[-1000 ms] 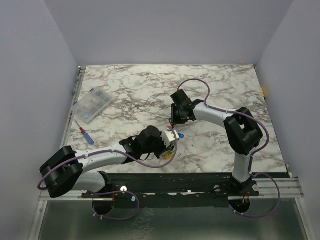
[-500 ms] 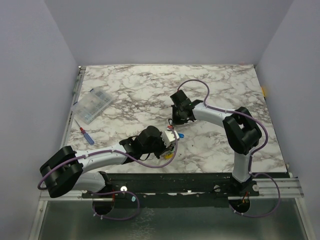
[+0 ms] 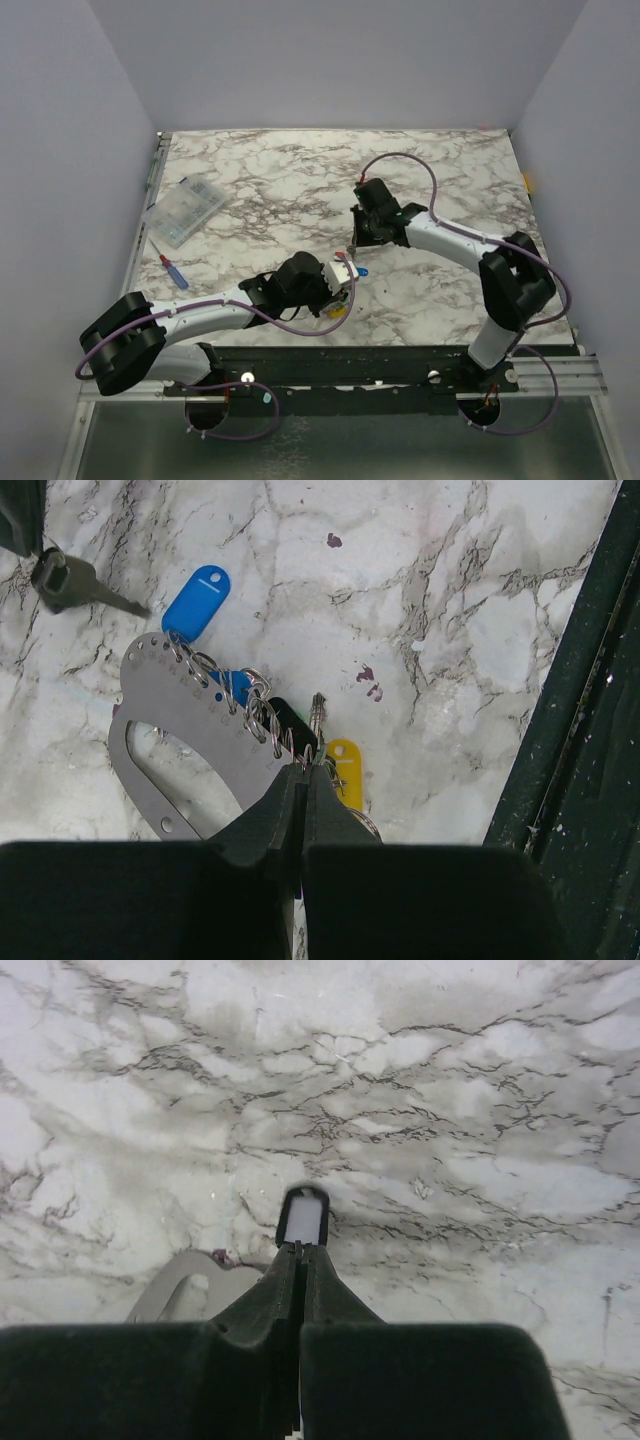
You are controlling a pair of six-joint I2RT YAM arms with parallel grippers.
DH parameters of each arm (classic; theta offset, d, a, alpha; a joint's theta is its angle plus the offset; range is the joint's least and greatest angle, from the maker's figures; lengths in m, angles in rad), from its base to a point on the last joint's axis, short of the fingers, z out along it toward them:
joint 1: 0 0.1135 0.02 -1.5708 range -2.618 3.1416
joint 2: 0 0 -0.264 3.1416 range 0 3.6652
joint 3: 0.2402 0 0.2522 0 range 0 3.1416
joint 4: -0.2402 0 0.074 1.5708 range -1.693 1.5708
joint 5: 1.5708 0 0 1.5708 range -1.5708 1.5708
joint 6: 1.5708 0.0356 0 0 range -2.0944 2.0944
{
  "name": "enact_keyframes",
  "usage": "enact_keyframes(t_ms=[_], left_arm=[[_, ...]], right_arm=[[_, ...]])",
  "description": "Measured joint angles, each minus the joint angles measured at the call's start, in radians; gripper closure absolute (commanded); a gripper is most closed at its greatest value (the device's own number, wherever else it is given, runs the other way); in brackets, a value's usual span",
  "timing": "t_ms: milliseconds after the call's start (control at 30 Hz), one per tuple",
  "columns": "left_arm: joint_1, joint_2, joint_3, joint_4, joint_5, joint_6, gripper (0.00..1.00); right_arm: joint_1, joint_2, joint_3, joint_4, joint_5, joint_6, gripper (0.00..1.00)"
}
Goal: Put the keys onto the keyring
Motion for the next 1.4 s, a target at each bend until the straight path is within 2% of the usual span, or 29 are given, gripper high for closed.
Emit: enact_keyframes(t_ms=[167, 367, 667, 1033, 1400], left_arm=[[0.000, 0.000, 0.000, 0.000, -0.001, 0.000, 1.00], [0.000, -0.002, 0.000, 0.000, -0.004, 0.000, 1.00], [0.000, -0.021, 0.000, -0.002, -0.009, 0.010, 1.00], [0.000, -0.053, 0.000, -0.003, -0.022, 0.030, 1.00], [0.000, -0.057, 0.000, -0.003, -0.027, 0.034, 1.00]], right_arm=[[0.000, -0.178, -0.112, 0.057, -0.013, -0.093, 0.99], [0.000, -0.307, -0.214, 0.100, -0.073, -0.184, 0.99], [0.000, -0.517, -0.302, 0.108, -0.278, -0.333, 0.99], [0.006, -0.562, -0.380, 0.105, -0.587, -0.412, 0.99], [0.043, -0.609, -0.467, 0.134, -0.674, -0.360, 0.99]])
